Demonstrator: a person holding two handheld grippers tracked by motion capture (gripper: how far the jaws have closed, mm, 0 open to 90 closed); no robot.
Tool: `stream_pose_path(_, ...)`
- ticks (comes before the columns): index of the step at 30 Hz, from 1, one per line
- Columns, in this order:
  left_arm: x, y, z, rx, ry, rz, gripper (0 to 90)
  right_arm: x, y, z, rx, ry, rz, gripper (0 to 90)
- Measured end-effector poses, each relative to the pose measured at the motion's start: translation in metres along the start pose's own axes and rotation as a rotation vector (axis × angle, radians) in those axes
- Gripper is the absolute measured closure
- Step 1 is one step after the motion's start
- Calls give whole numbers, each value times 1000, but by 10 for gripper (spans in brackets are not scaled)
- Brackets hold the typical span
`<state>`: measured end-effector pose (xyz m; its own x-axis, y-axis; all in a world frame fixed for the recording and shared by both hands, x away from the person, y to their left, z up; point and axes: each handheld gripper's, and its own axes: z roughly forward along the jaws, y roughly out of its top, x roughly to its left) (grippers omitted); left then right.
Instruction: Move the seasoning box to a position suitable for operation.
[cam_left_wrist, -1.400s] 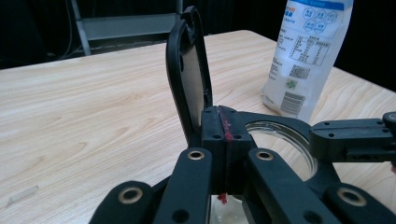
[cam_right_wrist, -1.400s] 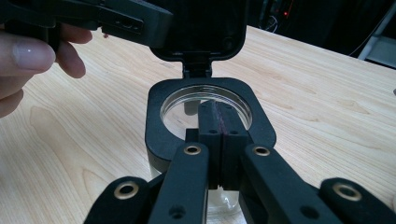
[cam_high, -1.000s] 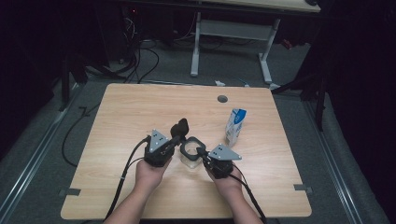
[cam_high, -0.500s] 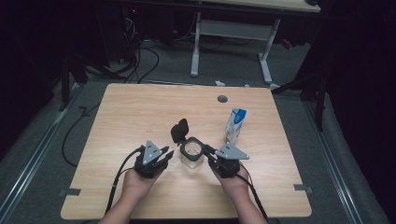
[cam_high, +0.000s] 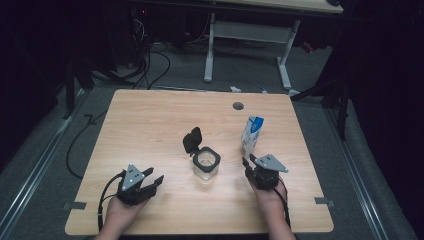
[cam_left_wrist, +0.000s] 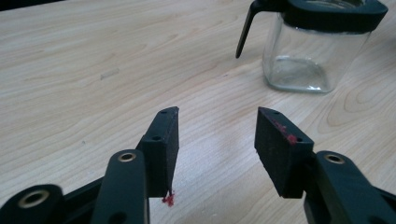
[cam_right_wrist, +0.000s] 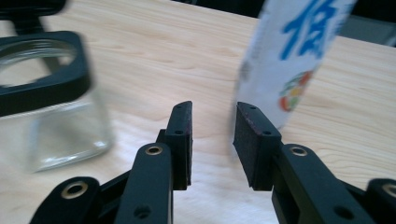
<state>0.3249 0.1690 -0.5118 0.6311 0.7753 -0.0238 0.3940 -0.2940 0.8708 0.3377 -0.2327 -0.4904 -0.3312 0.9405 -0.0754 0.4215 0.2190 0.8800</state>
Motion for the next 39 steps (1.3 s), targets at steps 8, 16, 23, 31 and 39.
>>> stream_pose_path(8,-5,-1,2,-2,-46,-14,450,-15,5,23,16,-63,42,658)
stream_pose_path(16,-7,-2,3,-15,-50,-5,432,-19,17,30,-15,-71,66,676)
stream_pose_path(23,-5,-3,2,-18,-47,-6,432,-21,17,30,-19,-69,89,800)
stream_pose_path(31,-6,-4,4,-10,-54,-5,435,-23,17,26,-10,-56,99,900)
stream_pose_path(39,-6,-4,4,-10,-58,-10,436,-24,13,16,-1,-42,76,900)
